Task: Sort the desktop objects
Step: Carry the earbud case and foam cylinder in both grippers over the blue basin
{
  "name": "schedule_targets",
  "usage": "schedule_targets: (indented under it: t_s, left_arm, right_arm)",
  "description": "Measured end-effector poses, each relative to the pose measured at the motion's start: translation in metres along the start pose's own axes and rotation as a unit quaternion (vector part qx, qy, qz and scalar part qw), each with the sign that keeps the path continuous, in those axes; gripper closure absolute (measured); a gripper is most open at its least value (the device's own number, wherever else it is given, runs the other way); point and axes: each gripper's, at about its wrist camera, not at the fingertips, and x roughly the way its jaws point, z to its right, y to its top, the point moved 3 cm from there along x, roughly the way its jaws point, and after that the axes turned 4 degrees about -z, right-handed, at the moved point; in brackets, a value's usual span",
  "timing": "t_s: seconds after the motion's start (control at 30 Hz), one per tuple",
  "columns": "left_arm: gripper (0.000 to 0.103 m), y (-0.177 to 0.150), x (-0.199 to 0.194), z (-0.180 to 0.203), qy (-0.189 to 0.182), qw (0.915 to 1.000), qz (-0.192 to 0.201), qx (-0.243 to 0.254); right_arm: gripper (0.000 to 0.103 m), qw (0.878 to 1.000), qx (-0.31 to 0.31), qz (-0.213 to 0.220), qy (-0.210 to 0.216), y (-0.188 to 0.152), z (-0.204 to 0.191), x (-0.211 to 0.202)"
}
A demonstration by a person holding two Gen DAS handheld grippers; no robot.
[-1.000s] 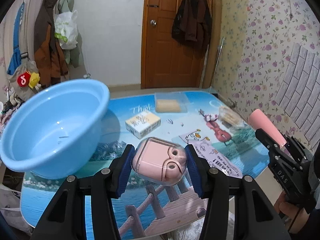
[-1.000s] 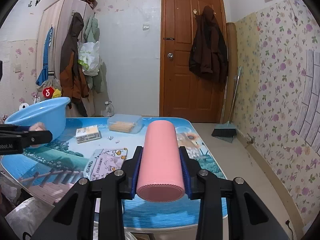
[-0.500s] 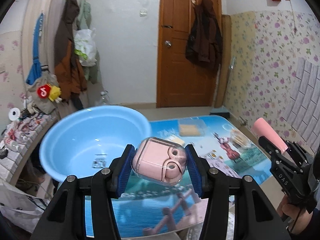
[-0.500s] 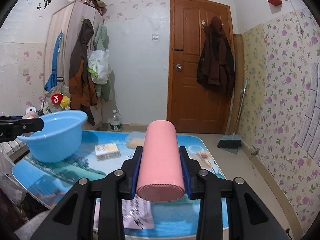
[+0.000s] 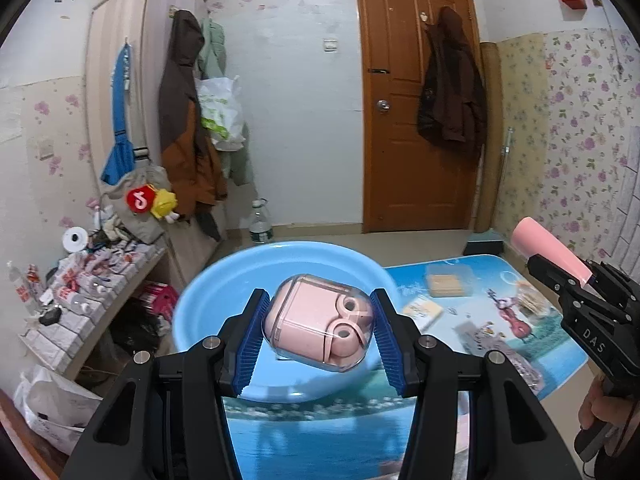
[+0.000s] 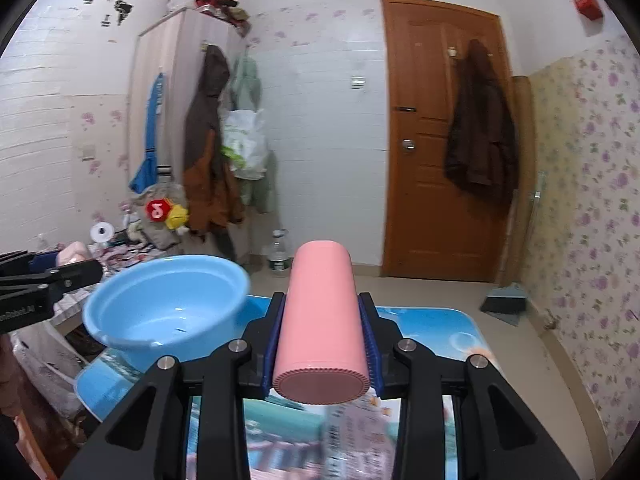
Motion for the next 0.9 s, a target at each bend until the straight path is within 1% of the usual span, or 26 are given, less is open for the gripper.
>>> schedule_targets:
  t_s: [0.13, 0.3, 0.53, 0.7, 0.9]
  left_arm:
    - [0.054, 0.005, -0.002, -0.018, 0.015, 0.9999, 0.005, 0.003]
    - [0.054, 0.009, 0.001, -0.041, 0.029, 0.9995, 0.005, -0.012]
    - [0.054, -0.001, 0.019, -0.067, 0.038, 0.999, -0.012, -0.019]
    - [0.054, -0.003, 0.037, -0.082, 0.041, 0.9987, -0.021, -0.024]
    - [0.054, -0.005, 0.06, -0.093, 0.038, 0.9982, -0.034, -0.031]
  right_arm:
    - [0.067, 1.0, -0.014, 0.004, 0.02, 0.014, -0.033, 0.009]
    - [0.067, 0.999, -0.03, -0.002, 0.042, 0.023, -0.067, 0.024]
    - [0.067, 0.996, -0.051, -0.011, 0.066, 0.026, -0.108, 0.049]
    - [0.067, 0.995, -0.06, -0.026, 0.077, 0.022, -0.129, 0.072]
    - [0.067, 0.993, -0.066, -0.042, 0.086, 0.016, -0.141, 0.095]
